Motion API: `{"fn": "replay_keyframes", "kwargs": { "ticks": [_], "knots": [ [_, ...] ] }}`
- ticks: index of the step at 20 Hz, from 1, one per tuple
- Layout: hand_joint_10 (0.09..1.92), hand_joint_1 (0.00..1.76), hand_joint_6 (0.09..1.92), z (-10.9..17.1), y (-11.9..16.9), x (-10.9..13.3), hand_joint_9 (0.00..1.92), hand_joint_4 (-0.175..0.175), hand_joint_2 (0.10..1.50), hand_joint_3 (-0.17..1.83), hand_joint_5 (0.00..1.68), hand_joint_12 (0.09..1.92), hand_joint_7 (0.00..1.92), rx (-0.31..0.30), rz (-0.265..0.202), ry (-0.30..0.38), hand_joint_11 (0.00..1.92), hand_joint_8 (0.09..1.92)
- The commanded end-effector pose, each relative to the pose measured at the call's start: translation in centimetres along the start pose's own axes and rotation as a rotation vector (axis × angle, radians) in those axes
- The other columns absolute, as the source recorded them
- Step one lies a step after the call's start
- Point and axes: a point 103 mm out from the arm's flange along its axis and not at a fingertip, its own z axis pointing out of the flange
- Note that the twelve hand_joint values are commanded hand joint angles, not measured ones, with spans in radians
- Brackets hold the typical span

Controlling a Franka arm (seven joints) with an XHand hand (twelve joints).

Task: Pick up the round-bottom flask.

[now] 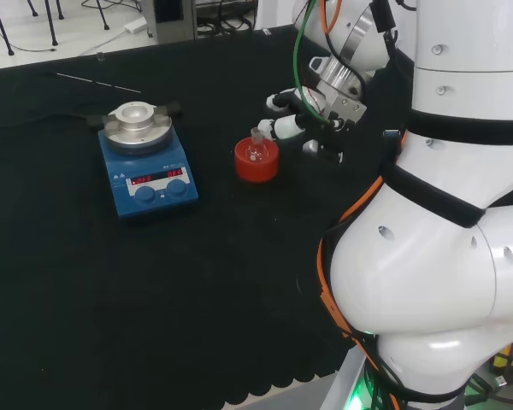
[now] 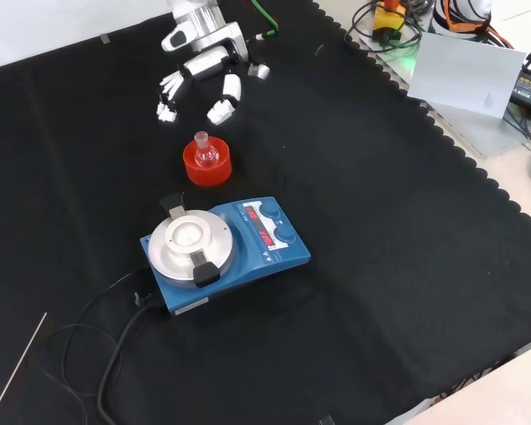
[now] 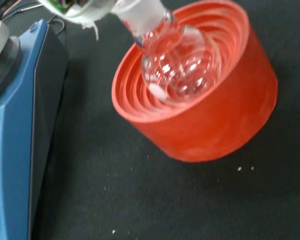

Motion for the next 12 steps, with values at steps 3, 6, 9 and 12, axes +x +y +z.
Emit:
{"fn": "replay_keyframes", "kwargs": {
  "ticks": [3,6,9,12],
  "knots": [
    [0.62,0.84,0.09,2.1,0.3,-1.4,0.39,-0.001,0.60,0.75,0.55,1.33,0.27,0.011,-0.010,0.033,0.00,0.60],
    [0.62,0.84,0.09,2.5,0.4,-1.6,0.39,0.000,0.60,0.75,0.55,1.33,0.27,0.011,-0.015,0.052,0.00,0.60],
    [0.62,0.84,0.09,2.8,0.5,-1.7,0.39,0.001,0.60,0.75,0.54,1.32,0.27,-0.002,-0.027,0.064,0.00,0.60],
    [0.62,0.84,0.09,3.0,0.5,-1.8,0.39,0.001,0.59,0.76,0.54,1.32,0.27,-0.014,-0.029,0.079,0.00,0.59]
  ]
}}
